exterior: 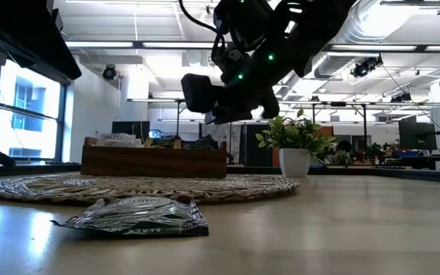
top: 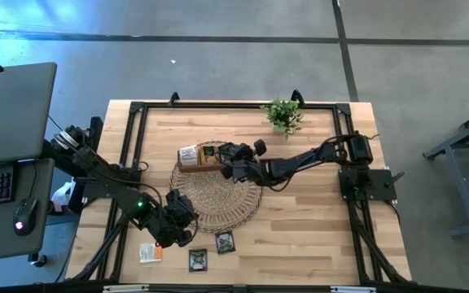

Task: Pick & Place Tea
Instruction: Put the violet tea packet into the right compartment of the wooden organizer

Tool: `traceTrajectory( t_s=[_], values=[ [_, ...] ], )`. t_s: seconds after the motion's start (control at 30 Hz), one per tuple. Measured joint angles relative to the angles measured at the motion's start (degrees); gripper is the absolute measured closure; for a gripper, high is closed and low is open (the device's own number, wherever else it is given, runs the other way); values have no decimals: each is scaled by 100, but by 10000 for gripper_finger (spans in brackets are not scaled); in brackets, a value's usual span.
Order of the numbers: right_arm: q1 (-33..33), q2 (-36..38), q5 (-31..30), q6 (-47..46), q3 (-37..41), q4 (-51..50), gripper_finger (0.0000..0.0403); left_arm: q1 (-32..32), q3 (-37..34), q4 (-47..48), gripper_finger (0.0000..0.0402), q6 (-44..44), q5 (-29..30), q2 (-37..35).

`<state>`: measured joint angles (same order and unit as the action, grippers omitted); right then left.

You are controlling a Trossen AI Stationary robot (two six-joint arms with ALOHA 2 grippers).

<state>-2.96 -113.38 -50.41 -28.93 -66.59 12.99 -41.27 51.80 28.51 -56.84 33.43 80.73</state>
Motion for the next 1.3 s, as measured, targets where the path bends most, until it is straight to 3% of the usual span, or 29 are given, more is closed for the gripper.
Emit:
traceTrajectory(
  t_s=[0.2, 0.37, 0.5, 0.7, 0.87, 1.07, 1.17, 1.3],
  values=[
    [-200, 3, 198, 1372, -6, 532, 311, 1, 1, 2, 399, 0, 0, 0],
    [-588, 176, 581, 2051, -9, 1100, 332, 1, 2, 12, 399, 0, 2, 0],
    [-1032, 503, 1837, 2621, -11, 1138, 350, 1, 2, 15, 399, 0, 24, 0],
    [-1713, 543, 3383, 2524, -20, 923, 342, 0, 2, 7, 399, 0, 24, 0],
    [-2103, 250, 3434, 1824, -20, 482, 304, 0, 2, -7, 399, 0, 26, 0],
    [-2277, -394, 3427, 1284, -15, 947, 270, 2, 2, 84, 399, -11, -250, 0],
    [-2212, -630, 3427, 992, -11, 1407, 268, -1, 0, 599, 399, -360, -526, 0],
    [-2084, -735, 3427, 941, -11, 1690, 269, -1, 2, 1995, 399, -1402, -589, -171]
  ],
)
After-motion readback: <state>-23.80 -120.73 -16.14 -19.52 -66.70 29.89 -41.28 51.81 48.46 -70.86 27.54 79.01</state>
